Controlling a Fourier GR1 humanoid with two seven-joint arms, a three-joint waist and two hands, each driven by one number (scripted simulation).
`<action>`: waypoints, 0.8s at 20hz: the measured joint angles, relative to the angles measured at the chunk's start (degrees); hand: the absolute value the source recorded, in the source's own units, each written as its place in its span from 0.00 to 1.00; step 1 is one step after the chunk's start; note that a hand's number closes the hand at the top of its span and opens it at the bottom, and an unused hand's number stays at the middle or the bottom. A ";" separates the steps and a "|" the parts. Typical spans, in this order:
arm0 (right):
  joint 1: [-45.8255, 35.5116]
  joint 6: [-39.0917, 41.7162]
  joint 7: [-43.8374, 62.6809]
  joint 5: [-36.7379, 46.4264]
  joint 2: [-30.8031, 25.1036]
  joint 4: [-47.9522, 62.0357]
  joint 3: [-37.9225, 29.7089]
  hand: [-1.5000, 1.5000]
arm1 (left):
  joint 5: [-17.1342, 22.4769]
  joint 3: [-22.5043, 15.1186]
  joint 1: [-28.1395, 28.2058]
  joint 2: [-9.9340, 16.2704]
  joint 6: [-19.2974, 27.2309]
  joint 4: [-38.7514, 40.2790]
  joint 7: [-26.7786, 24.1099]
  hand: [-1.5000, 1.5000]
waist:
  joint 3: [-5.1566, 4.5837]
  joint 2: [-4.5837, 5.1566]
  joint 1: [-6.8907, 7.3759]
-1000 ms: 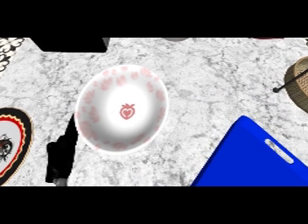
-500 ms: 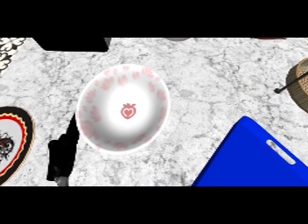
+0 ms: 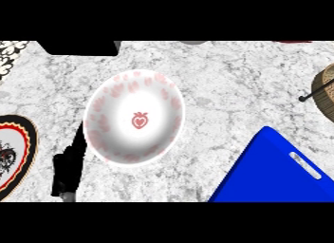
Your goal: Pick the can from the tray and place it in the tiered basket
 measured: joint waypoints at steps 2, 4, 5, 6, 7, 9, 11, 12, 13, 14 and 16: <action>-2.60 -1.39 -0.69 1.79 1.45 3.92 1.26 1.00 | -0.56 -0.30 0.05 -0.24 0.35 -0.49 0.70 0.50 | -0.01 0.02 0.02; -4.87 -2.25 -2.40 2.64 2.48 7.86 1.52 1.00 | 0.16 0.30 -0.15 -0.01 -0.57 -0.06 0.60 0.50 | 0.01 0.00 -0.10; -5.01 -3.22 -3.40 2.42 3.58 9.27 1.10 1.00 | -0.19 0.24 0.09 -0.32 -0.12 -0.05 0.14 0.50 | 0.02 -0.03 -0.23; -5.42 -3.95 -4.18 2.06 4.66 10.75 0.62 1.00 | -0.15 0.27 0.19 -0.28 -0.13 -0.52 0.78 0.50 | 0.03 -0.03 -0.28; -5.93 -4.17 -4.64 1.09 5.63 11.90 -0.23 0.00 | -0.33 0.32 0.18 -0.45 0.03 -0.12 0.14 0.50 | -0.06 -0.06 -0.35; -7.35 -4.48 -5.38 -0.96 7.16 14.58 -2.23 0.00 | -0.83 -0.03 0.11 -0.92 0.54 -0.35 0.53 0.50 | -0.04 -0.04 -0.36; -8.57 -4.96 -5.95 -2.66 8.65 16.52 -3.91 0.00 | -1.26 -0.14 -0.01 -1.16 1.04 -0.50 1.27 0.50 | -0.25 -0.16 -0.52; -9.25 -4.81 -6.30 -3.75 8.88 17.34 -4.98 0.00 | -0.67 0.34 0.04 -0.50 0.32 -1.00 2.05 0.50 | -0.28 -0.20 -0.58; -10.22 -4.94 -6.36 -4.74 9.21 18.13 -5.97 0.00 | -0.85 0.34 0.11 -0.59 0.48 -0.90 2.02 0.50 | -0.22 -0.18 -0.61; -10.51 -4.84 -7.26 -5.88 9.49 18.81 -7.08 0.00 | -0.82 0.46 0.28 -0.55 0.34 -0.72 1.54 0.50 | -0.33 -0.25 -0.69; -11.36 -5.72 -9.27 -7.69 10.16 20.17 -9.20 0.00 | -0.71 0.67 -0.09 -0.70 0.16 0.02 1.18 0.50 | -0.45 -0.36 -0.84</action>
